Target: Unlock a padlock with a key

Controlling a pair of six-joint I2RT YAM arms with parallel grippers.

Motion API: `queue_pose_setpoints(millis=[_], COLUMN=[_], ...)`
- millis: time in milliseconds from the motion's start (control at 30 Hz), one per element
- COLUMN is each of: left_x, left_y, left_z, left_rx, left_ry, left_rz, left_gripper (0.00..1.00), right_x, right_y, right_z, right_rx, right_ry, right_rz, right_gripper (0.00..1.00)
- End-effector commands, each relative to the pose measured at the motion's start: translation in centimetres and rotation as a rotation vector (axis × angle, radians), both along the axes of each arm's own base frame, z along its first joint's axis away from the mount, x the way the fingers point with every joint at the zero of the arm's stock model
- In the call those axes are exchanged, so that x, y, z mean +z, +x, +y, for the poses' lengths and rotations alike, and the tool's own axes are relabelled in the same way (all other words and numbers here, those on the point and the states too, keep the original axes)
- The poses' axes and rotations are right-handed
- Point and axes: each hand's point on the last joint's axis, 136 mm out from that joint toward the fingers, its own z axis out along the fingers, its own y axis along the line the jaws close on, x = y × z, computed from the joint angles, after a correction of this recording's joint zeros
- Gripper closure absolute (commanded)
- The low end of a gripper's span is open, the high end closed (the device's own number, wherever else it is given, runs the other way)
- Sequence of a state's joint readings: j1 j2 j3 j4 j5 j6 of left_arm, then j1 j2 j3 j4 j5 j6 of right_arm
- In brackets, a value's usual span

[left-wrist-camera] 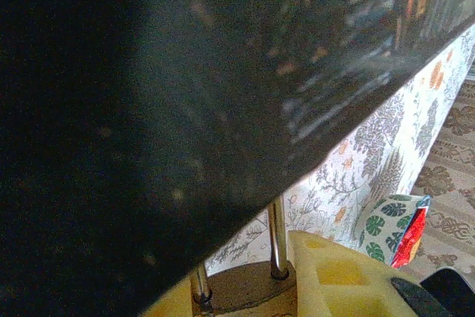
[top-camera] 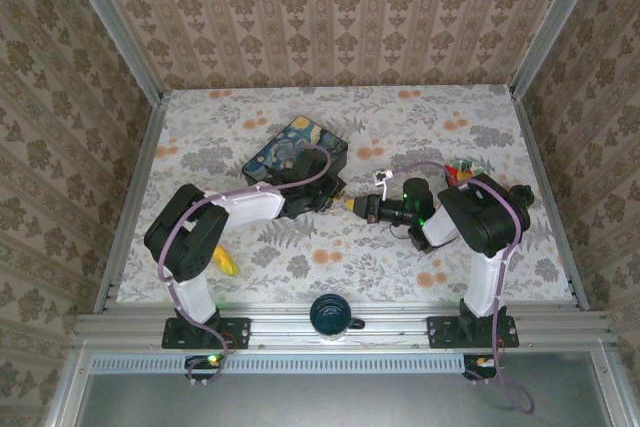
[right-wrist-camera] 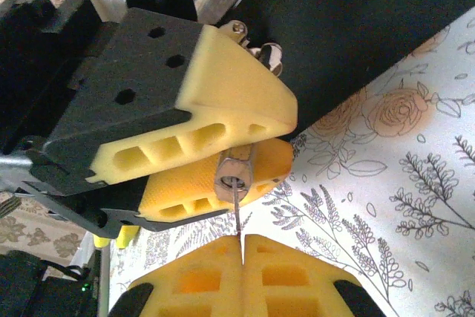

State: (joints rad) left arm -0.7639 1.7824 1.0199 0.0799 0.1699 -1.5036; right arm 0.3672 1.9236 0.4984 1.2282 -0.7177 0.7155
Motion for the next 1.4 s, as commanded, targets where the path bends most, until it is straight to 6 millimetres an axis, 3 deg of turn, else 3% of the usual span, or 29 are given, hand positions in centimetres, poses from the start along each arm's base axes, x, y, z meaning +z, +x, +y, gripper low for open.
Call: queue_pose_setpoints(millis=[0,367,633,867,1067,1233,1367], left_x=[4.2,3.8,3.6,3.6,3.4,2.3,1.5], left_y=[-6.8,-6.4,-6.3,-5.4,-4.2,-3.5,-3.0], left_z=[-3.9,-3.3,-3.1,-2.6,-1.2,0.4,1.1], left_rx=[-0.251,-0.253,-0.249,-0.196,-0.109,-0.072,-0.085], left_ry=[-0.144,-0.096,-0.079,-0.081,-0.069,0.006,0.077], left_rz=[0.138,0.13,0.127,0.103,0.055,0.025,-0.015], left_gripper=[1.0,1.0,1.0,1.0,1.0,1.0,0.82], right_x=[1.7,3.0,2.3,2.0,1.7,3.9,4.8], right_y=[4.3,4.2,4.0,2.2,-0.5,-1.6,-2.0], right_z=[-2.1,-2.4,-1.8,-0.9,-4.6,-7.6,-8.0], right_rx=[-0.2,-0.23,-0.25,-0.309,-0.469,-0.54,-0.503], right_ry=[0.009,-0.023,-0.058,-0.148,-0.248,-0.292,-0.34], right_rz=[-0.024,0.12,0.243,0.248,0.233,0.181,0.186], right_gripper=[1.0,1.0,1.0,1.0,1.0,1.0,1.0])
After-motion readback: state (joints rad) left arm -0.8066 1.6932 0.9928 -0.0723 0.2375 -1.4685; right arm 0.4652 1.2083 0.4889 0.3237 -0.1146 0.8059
